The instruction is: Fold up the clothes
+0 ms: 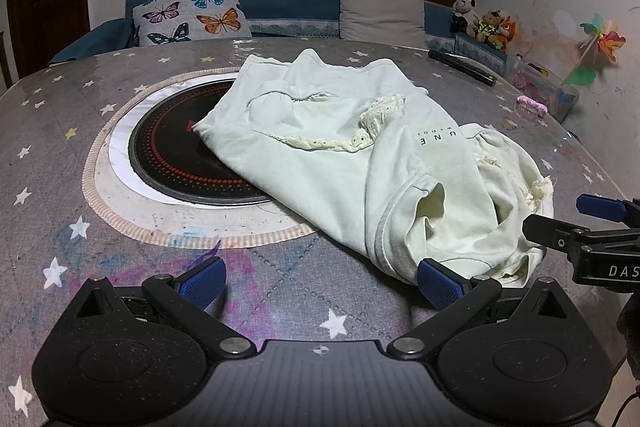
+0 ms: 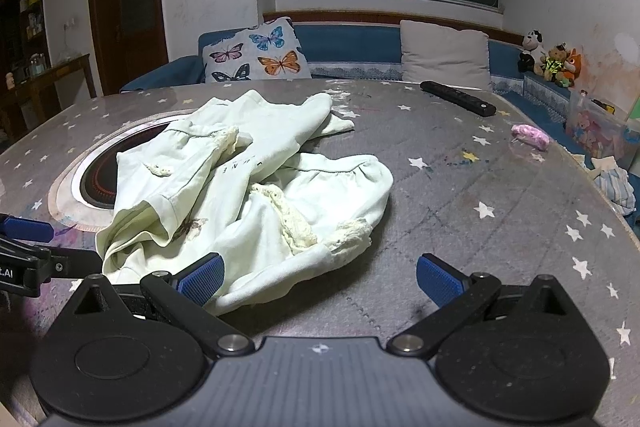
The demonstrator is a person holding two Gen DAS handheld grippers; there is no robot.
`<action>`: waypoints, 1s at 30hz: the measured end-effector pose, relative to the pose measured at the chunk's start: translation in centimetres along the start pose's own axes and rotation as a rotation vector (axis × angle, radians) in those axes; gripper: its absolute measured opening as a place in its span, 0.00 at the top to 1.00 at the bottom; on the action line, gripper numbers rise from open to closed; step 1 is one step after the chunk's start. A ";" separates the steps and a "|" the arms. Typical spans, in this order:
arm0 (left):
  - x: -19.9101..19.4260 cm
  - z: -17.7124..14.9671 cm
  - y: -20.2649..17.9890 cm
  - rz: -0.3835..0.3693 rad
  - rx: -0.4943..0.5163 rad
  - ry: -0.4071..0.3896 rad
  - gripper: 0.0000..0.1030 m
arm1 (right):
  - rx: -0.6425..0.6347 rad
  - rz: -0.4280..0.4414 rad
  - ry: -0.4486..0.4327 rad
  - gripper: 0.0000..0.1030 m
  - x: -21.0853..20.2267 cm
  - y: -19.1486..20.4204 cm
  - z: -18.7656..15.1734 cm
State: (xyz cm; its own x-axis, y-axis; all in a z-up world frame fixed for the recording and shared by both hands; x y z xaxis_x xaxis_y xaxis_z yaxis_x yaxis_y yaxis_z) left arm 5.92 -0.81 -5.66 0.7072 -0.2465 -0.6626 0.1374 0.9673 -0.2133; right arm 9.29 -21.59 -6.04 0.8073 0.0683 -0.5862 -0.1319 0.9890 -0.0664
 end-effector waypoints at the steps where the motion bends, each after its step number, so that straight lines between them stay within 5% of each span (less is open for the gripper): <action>1: 0.0 0.0 0.0 0.000 0.000 0.000 0.00 | 0.000 0.000 0.001 0.00 0.0 0.0 0.0; 30: 0.2 0.2 -0.1 0.001 0.005 0.003 0.00 | 0.001 0.009 0.017 0.00 0.7 0.2 -0.2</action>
State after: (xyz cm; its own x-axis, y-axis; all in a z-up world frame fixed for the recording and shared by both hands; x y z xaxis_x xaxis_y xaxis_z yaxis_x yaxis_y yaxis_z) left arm 6.24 -0.92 -5.63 0.7052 -0.2454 -0.6652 0.1398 0.9679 -0.2089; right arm 9.68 -21.35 -6.59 0.7959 0.0752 -0.6008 -0.1390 0.9884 -0.0604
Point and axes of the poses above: each gripper's, at about its wrist camera, not at the fingertips, and x roughly the way its jaws point, y to its left, z to its top, the point moved 8 cm from there along x, roughly the way its jaws point, and after that the axes turned 9 degrees about -z, right-handed, at the moved point
